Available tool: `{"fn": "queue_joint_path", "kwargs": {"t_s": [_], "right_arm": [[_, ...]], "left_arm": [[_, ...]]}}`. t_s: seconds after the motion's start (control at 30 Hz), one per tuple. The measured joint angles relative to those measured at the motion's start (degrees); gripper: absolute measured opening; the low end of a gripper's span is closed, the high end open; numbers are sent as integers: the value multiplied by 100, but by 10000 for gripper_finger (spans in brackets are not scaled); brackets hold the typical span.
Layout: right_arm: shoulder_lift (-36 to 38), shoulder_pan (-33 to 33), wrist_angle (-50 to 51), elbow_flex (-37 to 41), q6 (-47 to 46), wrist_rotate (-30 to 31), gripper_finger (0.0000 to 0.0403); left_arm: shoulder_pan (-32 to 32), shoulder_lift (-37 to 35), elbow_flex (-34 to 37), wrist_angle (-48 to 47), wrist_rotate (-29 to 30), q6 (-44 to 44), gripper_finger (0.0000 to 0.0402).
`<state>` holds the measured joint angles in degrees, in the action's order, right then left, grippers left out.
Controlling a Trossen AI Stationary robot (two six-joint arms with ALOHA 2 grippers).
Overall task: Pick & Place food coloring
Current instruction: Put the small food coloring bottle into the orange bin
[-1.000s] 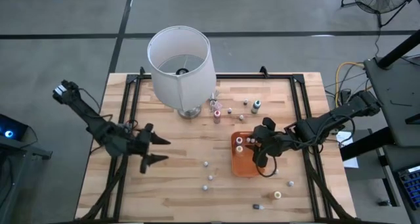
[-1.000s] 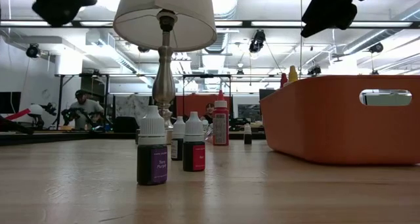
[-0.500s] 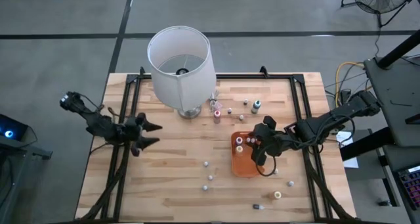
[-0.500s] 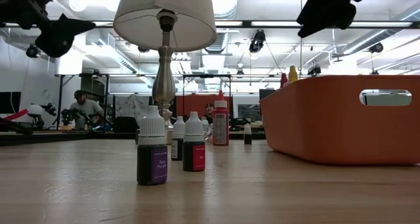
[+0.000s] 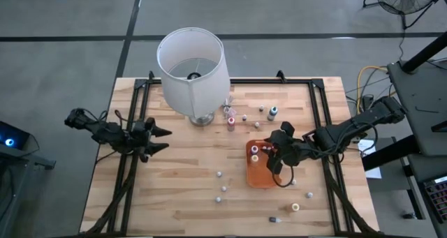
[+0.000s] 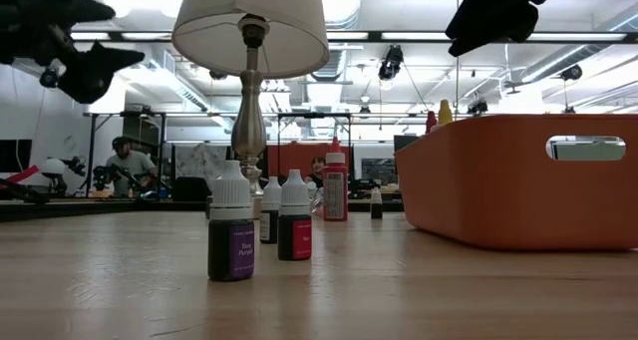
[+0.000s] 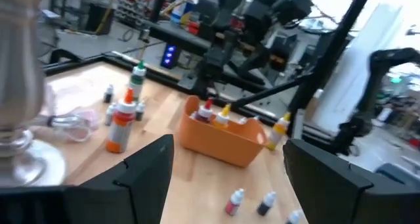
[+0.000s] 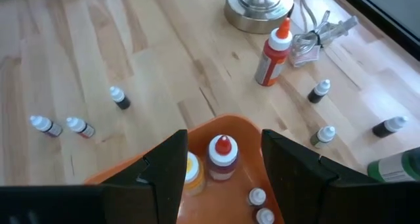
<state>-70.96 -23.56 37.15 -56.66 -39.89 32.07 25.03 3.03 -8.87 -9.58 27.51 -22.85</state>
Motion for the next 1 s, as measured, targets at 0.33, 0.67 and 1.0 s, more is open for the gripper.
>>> {"fn": "queue_joint_path", "kwargs": {"t_s": [0.33, 0.67, 1.0], "right_arm": [[0, -1, -24, 0, -342, 17, 187], [0, -6, -70, 0, -362, 7, 187], [-20, -6, -195, 0, -361, 2, 187]], "left_arm": [[-189, -256, 385, -43, -411, 58, 258], [-193, -302, 485, 162, -726, 539, 259], [-196, -304, 610, 561, -719, 997, 259]]}}
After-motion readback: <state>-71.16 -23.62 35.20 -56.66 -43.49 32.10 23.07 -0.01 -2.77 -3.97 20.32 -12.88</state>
